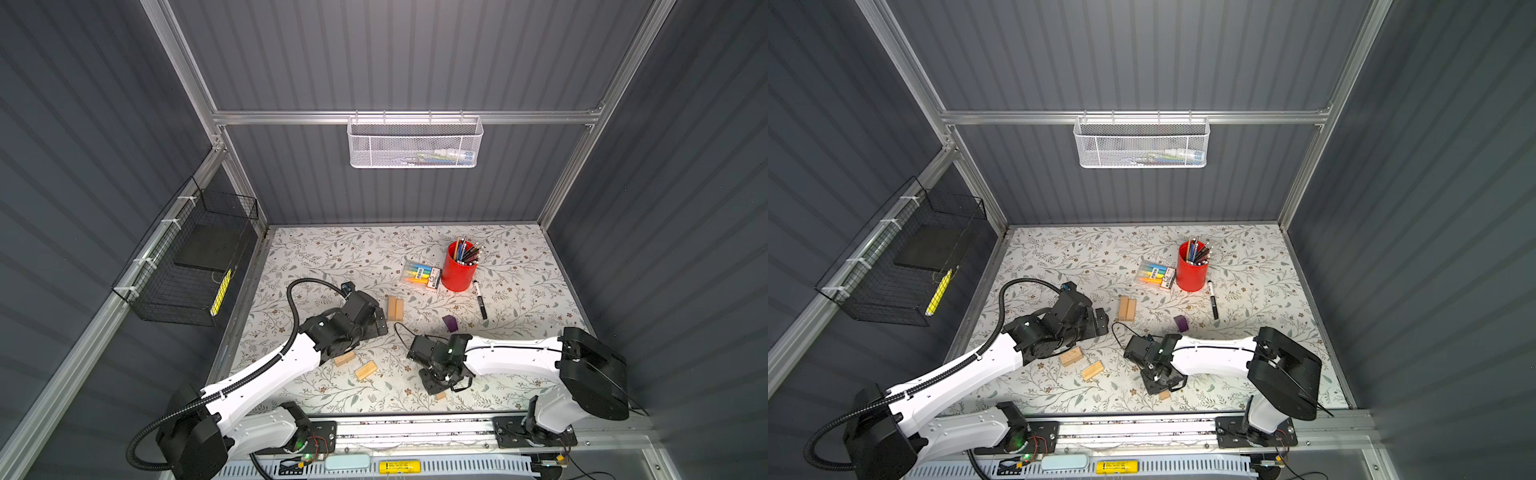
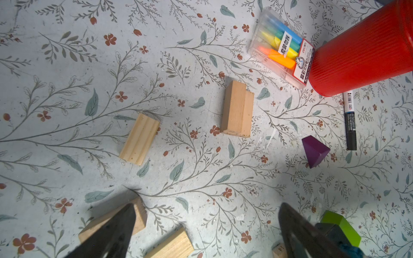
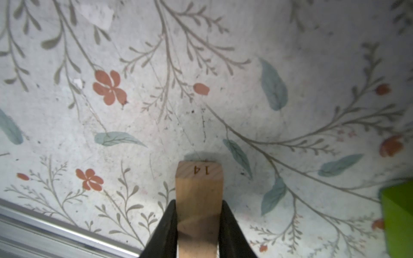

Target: Build the wood block tower

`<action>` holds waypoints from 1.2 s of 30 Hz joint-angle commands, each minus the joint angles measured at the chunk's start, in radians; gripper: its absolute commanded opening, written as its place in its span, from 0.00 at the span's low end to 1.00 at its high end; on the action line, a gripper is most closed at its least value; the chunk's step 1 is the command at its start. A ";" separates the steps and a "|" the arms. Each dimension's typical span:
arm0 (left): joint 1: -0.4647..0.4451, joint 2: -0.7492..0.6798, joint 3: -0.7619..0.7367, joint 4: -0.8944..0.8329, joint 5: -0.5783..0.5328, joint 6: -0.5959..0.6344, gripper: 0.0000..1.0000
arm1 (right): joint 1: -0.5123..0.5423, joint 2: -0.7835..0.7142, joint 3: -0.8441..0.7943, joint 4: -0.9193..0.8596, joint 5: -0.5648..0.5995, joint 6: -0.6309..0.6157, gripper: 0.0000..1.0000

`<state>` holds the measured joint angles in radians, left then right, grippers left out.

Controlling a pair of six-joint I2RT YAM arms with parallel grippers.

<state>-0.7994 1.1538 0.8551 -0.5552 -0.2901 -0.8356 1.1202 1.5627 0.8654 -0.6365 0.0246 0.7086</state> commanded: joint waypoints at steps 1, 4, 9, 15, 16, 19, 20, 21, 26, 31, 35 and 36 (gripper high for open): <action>0.008 -0.029 -0.011 -0.005 -0.016 0.021 0.99 | -0.044 -0.067 0.045 -0.040 -0.010 0.039 0.24; 0.028 -0.036 -0.001 0.003 0.001 0.049 0.99 | -0.105 -0.100 0.078 -0.045 -0.040 0.051 0.24; 0.054 -0.027 0.016 0.020 0.018 0.091 0.99 | -0.211 -0.077 0.169 -0.048 -0.046 0.058 0.24; 0.083 0.009 0.029 0.045 0.019 0.125 1.00 | -0.284 0.068 0.349 -0.074 -0.038 0.057 0.23; 0.090 0.014 0.029 0.049 0.021 0.126 1.00 | -0.290 0.098 0.386 -0.079 -0.031 0.057 0.23; 0.110 0.035 0.034 0.061 0.032 0.135 0.99 | -0.307 0.168 0.471 -0.076 -0.012 0.068 0.21; 0.113 0.043 0.035 0.062 0.032 0.136 1.00 | -0.312 0.187 0.489 -0.066 -0.010 0.072 0.21; 0.119 0.050 0.036 0.067 0.031 0.138 1.00 | -0.319 0.214 0.512 -0.064 -0.012 0.080 0.21; 0.144 0.069 0.029 0.083 0.033 0.130 1.00 | -0.325 0.331 0.625 -0.074 0.016 0.083 0.20; 0.160 0.070 0.018 0.086 0.028 0.110 1.00 | -0.330 0.417 0.690 -0.072 0.036 0.093 0.19; 0.162 0.063 0.012 0.085 0.016 0.104 1.00 | -0.336 0.457 0.723 -0.069 0.050 0.097 0.19; 0.163 0.061 0.008 0.088 0.015 0.104 1.00 | -0.339 0.468 0.730 -0.068 0.051 0.096 0.19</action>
<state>-0.6441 1.2205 0.8593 -0.4725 -0.2657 -0.7258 0.7914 2.0125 1.5608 -0.6827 0.0460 0.7895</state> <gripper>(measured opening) 0.996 0.268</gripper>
